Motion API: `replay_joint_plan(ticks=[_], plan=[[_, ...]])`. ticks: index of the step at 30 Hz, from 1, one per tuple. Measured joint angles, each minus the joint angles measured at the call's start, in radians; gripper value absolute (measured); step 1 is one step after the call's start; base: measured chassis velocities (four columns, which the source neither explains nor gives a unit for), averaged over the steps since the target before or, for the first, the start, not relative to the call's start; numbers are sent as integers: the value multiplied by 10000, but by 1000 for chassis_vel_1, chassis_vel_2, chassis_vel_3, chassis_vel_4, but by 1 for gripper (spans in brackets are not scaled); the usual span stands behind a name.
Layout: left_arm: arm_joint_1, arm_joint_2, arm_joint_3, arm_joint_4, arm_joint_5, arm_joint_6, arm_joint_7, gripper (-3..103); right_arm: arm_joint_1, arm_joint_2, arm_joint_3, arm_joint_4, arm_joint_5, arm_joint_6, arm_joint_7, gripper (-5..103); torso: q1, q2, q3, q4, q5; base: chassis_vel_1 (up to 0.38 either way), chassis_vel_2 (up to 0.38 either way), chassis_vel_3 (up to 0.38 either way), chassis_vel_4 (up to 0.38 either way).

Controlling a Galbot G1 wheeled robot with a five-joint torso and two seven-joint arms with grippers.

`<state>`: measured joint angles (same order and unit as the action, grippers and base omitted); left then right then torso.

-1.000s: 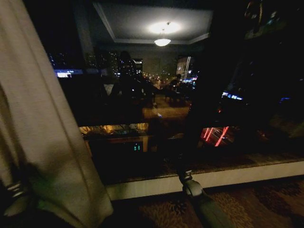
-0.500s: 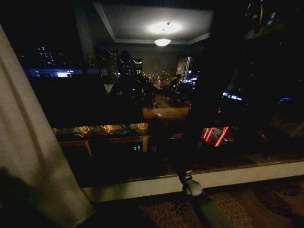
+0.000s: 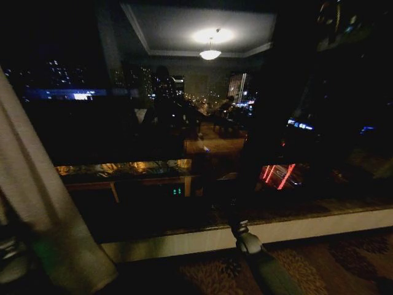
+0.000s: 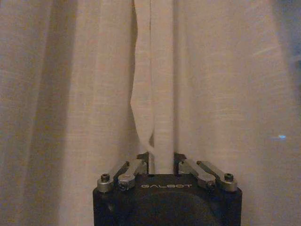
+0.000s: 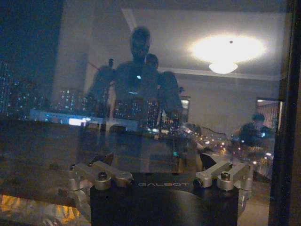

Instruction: Open the curtains by pulling them apart, changing their state from closed to fully open.

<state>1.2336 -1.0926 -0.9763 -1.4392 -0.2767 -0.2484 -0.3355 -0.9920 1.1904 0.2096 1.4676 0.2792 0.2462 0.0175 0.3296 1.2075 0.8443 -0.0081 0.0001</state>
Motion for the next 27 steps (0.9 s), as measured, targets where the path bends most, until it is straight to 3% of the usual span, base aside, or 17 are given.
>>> replay_joint_plan(ticks=[6, 7, 13, 14, 15, 19, 20, 24, 25, 26, 27], plan=[[922, -1382, 362, -1736, 952, 24, -70, 51, 0, 1, -1, 1, 0, 0, -1, 100, 0, 0, 0, 1, 1, 0, 0, 0, 0], [1072, -1598, 441, -1951, 1166, -69, -99, 51, 0, 1, -1, 0, 0, 0, 0, 100, -1, 0, -1, 0, 4, 0, 0, 0, 0], [1771, -2389, 894, -2824, 2102, -693, -116, 78, 0, 0, -1, 1, 0, 0, 0, 100, -1, 0, -1, 0, 1, 0, 0, 0, 0], [1892, -2503, 981, -2984, 2214, -800, -83, 78, 0, 1, -1, 0, 0, 0, 0, 100, -1, 0, 0, 1, -1, 0, 0, 0, 0], [1892, -2503, 981, -2984, 2214, -800, -83, 78, 0, 1, -1, 0, 0, 0, 0, 100, -1, 0, 0, 1, -1, 0, 0, 0, 0], [2309, -2835, 1392, -3649, 1879, -1155, 494, 97, 0, 0, -1, 1, 0, 0, -1, 100, -1, 0, -1, 1, -1, 0, 0, 0, 0], [2309, -2835, 1392, -3649, 1879, -1155, 494, 97, 0, 0, -1, 1, 0, 0, -1, 100, -1, 0, -1, 1, -1, 0, 0, 0, 0], [2612, -2846, 1676, -4164, -31, -1094, 2323, 100, 0, 1, -1, 1, 0, 0, -1, 100, -1, 0, 0, -1, -1, 0, 0, 0, 0], [2612, -2846, 1676, -4164, -31, -1094, 2323, 100, 0, 1, -1, 1, 0, 0, -1, 100, -1, 0, 0, -1, -1, 0, 0, 0, 0], [2767, -2829, 1651, -4271, -630, -998, 3136, 100, 0, 1, -1, 1, 0, 0, 0, 100, -1, 0, 0, 0, 1, 0, 0, 0, 0], [2822, -2829, 1597, -4277, -842, -953, 3551, 100, 0, 1, -1, 1, 0, 0, -1, 100, -1, 0, 0, 1, 0, 0, 0, 0, 0]])
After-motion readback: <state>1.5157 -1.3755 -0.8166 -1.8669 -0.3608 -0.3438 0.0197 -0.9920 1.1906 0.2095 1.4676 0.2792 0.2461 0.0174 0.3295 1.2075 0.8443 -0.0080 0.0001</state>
